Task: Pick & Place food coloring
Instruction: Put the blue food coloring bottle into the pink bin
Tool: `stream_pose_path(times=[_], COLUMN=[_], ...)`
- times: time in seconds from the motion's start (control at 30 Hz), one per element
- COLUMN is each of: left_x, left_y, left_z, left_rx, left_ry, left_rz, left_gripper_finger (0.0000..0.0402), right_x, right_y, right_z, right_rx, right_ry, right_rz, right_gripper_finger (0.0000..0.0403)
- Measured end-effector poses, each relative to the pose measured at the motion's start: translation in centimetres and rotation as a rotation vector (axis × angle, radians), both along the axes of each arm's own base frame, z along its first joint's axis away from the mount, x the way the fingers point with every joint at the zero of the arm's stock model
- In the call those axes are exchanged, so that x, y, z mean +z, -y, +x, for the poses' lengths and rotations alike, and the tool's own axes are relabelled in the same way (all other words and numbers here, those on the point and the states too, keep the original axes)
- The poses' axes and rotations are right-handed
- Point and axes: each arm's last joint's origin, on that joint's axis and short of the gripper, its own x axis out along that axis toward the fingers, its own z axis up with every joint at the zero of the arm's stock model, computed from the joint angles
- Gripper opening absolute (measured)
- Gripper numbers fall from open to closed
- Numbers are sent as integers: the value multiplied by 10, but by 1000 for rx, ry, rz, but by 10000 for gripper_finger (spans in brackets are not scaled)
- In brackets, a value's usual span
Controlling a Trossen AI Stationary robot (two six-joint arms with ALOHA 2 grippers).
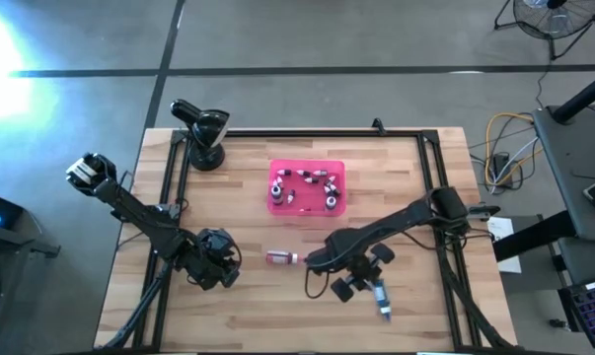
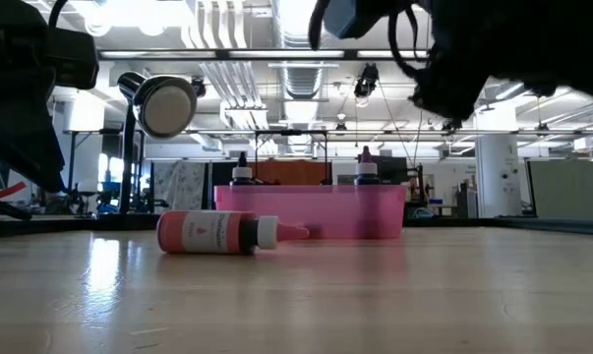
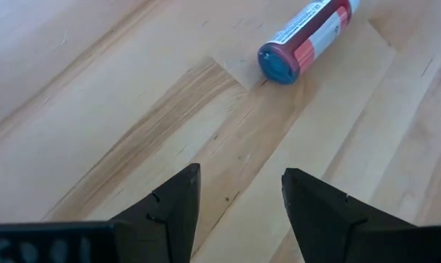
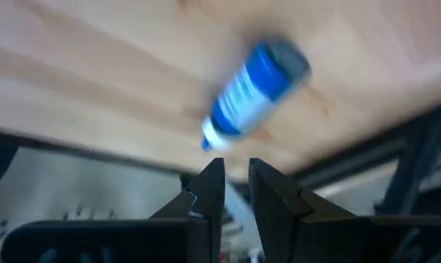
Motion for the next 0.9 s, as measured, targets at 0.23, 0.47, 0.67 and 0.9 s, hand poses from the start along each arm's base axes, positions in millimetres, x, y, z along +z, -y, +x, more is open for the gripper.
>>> stream_pose_path(times=[0.23, 0.47, 0.67, 0.9], left_x=[0, 0, 0, 0], left_y=[0, 0, 0, 0], left_z=[0, 0, 0, 0], left_rx=[-2, 4, 7, 1], left_ry=[-6, 1, 6, 6], left_rz=[-6, 1, 6, 8], left_gripper_finger=[170, 170, 170, 170], right_x=[-8, 7, 2, -26], right_y=[-10, -45, -83, -102], right_z=[1, -23, -53, -82], right_rx=[95, 134, 109, -7], right_ry=[83, 91, 11, 5], right_rz=[-51, -105, -192, -246], right_gripper_finger=[74, 150, 223, 245])
